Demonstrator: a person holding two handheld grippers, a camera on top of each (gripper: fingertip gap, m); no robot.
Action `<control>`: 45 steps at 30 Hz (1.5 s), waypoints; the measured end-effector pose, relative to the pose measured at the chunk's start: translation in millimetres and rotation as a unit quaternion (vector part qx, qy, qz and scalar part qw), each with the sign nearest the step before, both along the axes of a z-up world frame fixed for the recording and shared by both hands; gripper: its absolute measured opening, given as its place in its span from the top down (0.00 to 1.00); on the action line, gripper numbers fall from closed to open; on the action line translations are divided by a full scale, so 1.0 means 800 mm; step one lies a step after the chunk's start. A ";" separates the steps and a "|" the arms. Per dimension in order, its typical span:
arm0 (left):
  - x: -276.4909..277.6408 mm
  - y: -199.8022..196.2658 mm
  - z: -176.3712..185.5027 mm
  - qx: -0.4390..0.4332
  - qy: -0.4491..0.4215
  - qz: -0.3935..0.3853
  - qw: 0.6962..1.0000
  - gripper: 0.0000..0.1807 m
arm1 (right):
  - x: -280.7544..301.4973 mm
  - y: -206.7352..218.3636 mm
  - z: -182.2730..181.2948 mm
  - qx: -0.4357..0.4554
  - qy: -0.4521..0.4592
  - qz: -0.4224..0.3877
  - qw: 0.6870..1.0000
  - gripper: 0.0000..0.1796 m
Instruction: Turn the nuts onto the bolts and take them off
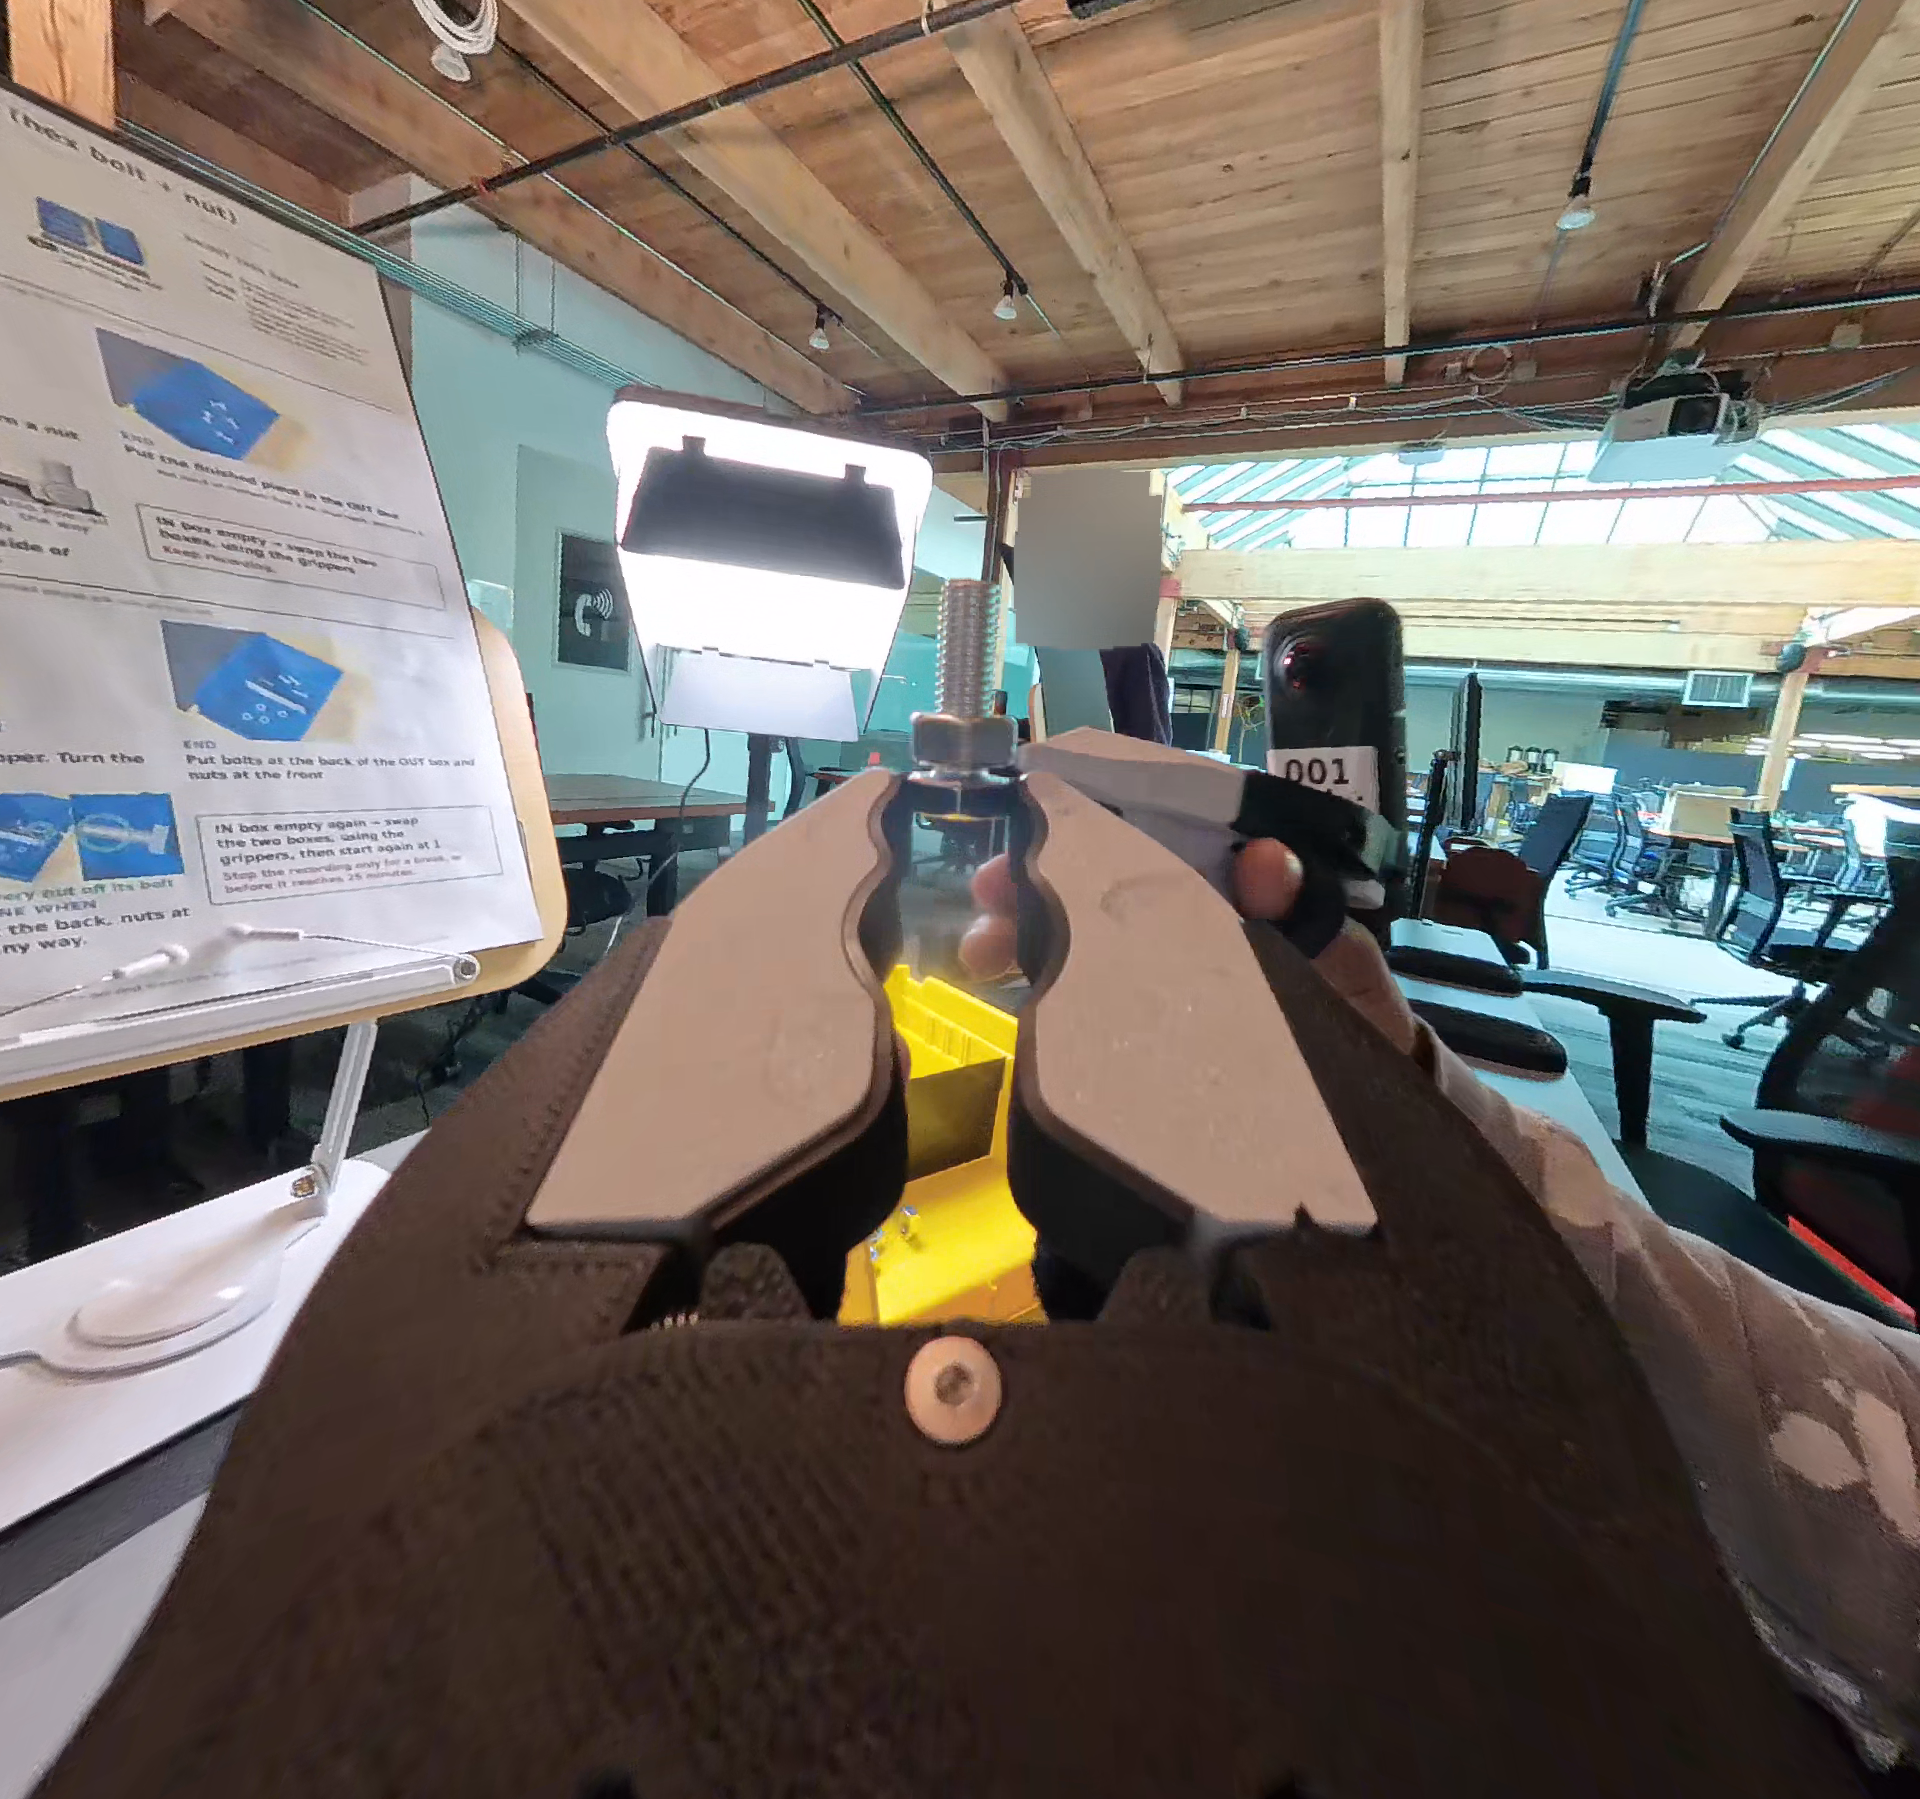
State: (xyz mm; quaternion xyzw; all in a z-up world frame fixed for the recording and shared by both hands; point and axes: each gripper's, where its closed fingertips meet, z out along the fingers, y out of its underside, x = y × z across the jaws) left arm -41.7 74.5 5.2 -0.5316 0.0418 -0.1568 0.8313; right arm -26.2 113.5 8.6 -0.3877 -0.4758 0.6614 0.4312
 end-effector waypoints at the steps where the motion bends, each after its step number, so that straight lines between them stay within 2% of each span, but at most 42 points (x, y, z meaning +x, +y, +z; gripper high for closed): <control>1: -0.003 -0.001 0.001 -0.003 -0.001 0.001 1.000 0.90 | 0.000 -0.009 0.002 0.012 0.000 0.004 1.000 0.86; 5: -0.006 -0.004 0.000 -0.013 0.000 0.003 1.000 0.90 | -0.019 -0.053 0.006 0.029 -0.011 0.030 0.999 0.76; 8: -0.001 -0.005 -0.002 -0.019 0.006 0.002 1.000 0.90 | -0.036 -0.060 0.003 0.035 -0.026 0.021 0.999 0.74; 11: -0.005 -0.008 -0.001 -0.015 -0.004 0.004 1.000 0.90 | -0.036 -0.054 0.005 0.021 -0.018 0.027 0.999 0.81; 12: -0.008 -0.011 0.000 -0.010 -0.008 -0.001 1.000 0.90 | -0.035 -0.038 0.006 0.009 -0.013 -0.005 1.000 0.92; 14: -0.010 -0.012 0.002 -0.010 -0.004 0.004 1.000 0.90 | -0.028 -0.021 0.010 0.004 0.002 -0.031 0.999 0.94; 20: -0.002 -0.006 -0.006 -0.023 0.002 -0.001 1.000 0.90 | -0.033 -0.059 0.004 0.020 -0.014 0.023 0.999 0.76; 23: 0.000 -0.006 -0.006 -0.025 0.003 -0.004 1.000 0.90 | -0.035 -0.053 0.002 0.018 -0.015 0.014 1.000 0.77; 24: -0.002 -0.005 -0.006 -0.026 -0.003 -0.005 1.000 0.90 | -0.034 -0.052 0.003 0.013 -0.017 0.017 1.000 0.81; 25: -0.007 -0.006 -0.006 -0.023 -0.013 -0.006 1.000 0.90 | -0.033 -0.045 0.004 0.006 -0.017 0.001 1.000 0.90; 27: -0.009 -0.008 -0.004 -0.018 -0.012 -0.008 1.000 0.90 | -0.030 -0.027 0.008 0.010 0.002 -0.043 0.999 0.94; 34: -0.002 -0.008 -0.003 -0.017 -0.004 -0.010 1.000 0.90 | -0.031 -0.055 0.009 0.007 -0.006 0.010 1.000 0.77; 36: -0.002 -0.011 -0.001 -0.011 -0.011 -0.012 1.000 0.90 | -0.031 -0.052 0.010 0.003 -0.004 0.005 1.000 0.81; 37: -0.003 -0.014 0.002 -0.003 -0.013 -0.019 1.000 0.90 | -0.030 -0.040 0.011 -0.011 -0.004 -0.015 1.000 0.92; 39: -0.005 -0.019 0.008 0.005 -0.010 -0.014 1.000 0.90 | -0.025 -0.018 0.015 -0.020 0.010 -0.048 0.999 0.96; 45: 0.001 -0.016 0.004 0.002 -0.009 -0.016 1.000 0.90 | -0.025 -0.060 0.018 0.000 0.005 0.010 1.000 0.78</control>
